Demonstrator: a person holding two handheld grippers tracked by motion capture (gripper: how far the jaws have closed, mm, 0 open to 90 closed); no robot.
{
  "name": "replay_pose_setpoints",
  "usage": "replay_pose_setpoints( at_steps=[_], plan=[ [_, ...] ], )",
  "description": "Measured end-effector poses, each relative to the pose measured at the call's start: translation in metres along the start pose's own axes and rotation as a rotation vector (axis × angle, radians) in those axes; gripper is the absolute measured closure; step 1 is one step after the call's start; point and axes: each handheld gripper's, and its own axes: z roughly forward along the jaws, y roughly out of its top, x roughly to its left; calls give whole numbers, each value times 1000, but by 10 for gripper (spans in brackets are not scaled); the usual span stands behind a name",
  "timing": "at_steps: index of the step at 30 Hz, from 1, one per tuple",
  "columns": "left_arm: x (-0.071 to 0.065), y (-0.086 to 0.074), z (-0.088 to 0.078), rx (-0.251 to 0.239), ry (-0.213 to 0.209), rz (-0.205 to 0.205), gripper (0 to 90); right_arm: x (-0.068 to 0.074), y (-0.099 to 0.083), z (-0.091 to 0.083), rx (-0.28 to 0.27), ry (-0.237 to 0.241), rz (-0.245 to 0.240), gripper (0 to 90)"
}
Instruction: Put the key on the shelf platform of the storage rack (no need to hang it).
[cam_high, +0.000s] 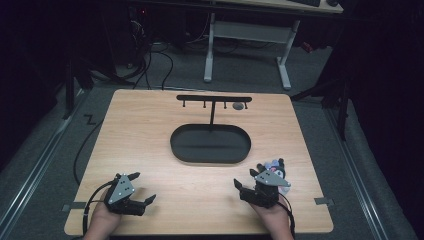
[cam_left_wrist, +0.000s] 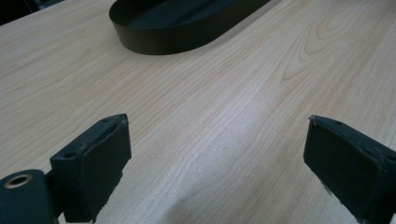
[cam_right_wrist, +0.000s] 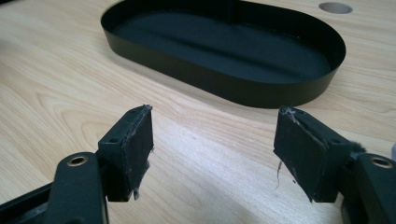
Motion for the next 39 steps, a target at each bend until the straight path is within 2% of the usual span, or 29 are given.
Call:
replay_pose_setpoints(
  at_steps=[14, 31, 33, 35, 39],
  plan=[
    [1, 1, 2, 2, -5, 1, 81, 1, -6, 5, 21, -5, -19, 282],
    [2, 0, 1, 4, -1, -1, 81, -5, -7, 2, 19, -8, -7, 283],
    [2, 0, 1, 4, 0, -3, 81, -5, -7, 2, 18, -8, -12, 278],
    [2, -1, 0, 1, 1, -5, 81, -7, -6, 3, 33, 6, 3, 213],
    [2, 0, 0, 0, 5, -12, 82, -8, -6, 3, 66, 26, 17, 193]
  ],
)
